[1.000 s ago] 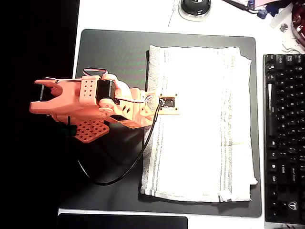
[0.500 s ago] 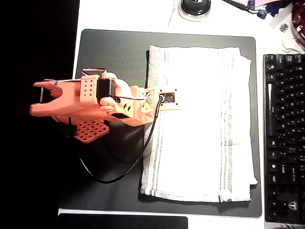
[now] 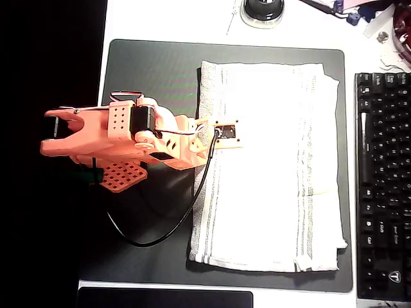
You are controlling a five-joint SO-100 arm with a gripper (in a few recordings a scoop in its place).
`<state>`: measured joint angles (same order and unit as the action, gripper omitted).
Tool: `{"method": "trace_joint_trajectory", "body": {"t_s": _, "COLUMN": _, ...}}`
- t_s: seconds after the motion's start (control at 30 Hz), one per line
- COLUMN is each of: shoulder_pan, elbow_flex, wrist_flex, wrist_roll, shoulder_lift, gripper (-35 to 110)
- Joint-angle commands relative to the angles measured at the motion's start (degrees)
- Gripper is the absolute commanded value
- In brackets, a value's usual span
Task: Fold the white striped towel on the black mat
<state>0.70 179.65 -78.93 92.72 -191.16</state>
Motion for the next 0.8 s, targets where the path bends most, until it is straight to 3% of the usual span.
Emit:
{"method": "trace_joint_trajectory", "body": {"t_s": 0.0, "shoulder_pan": 0.62, "elbow_flex": 1.32, "wrist_flex": -0.70, "wrist_roll": 0.97, "shoulder_lift": -1.41, "gripper": 0}}
{"method": "trace_joint_trajectory", "body": {"t_s": 0.37, "shoulder_pan": 0.35, "elbow_flex": 1.32, "wrist_flex": -0.70, "wrist_roll": 0.88, "shoulder_lift": -1.41, "gripper": 0}}
{"method": "trace_joint_trajectory", "body": {"t_s": 0.43, "shoulder_pan": 0.62, "elbow_flex": 1.32, "wrist_flex": -0.44, "wrist_roll": -5.71, "shoulder_lift": -1.41, "gripper": 7}}
{"method": "trace_joint_trajectory", "body": {"t_s": 0.77, "shoulder_pan": 0.97, "elbow_flex": 1.32, "wrist_flex": -0.44, "wrist_roll": -5.63, "shoulder_lift": -1.41, "gripper": 0}}
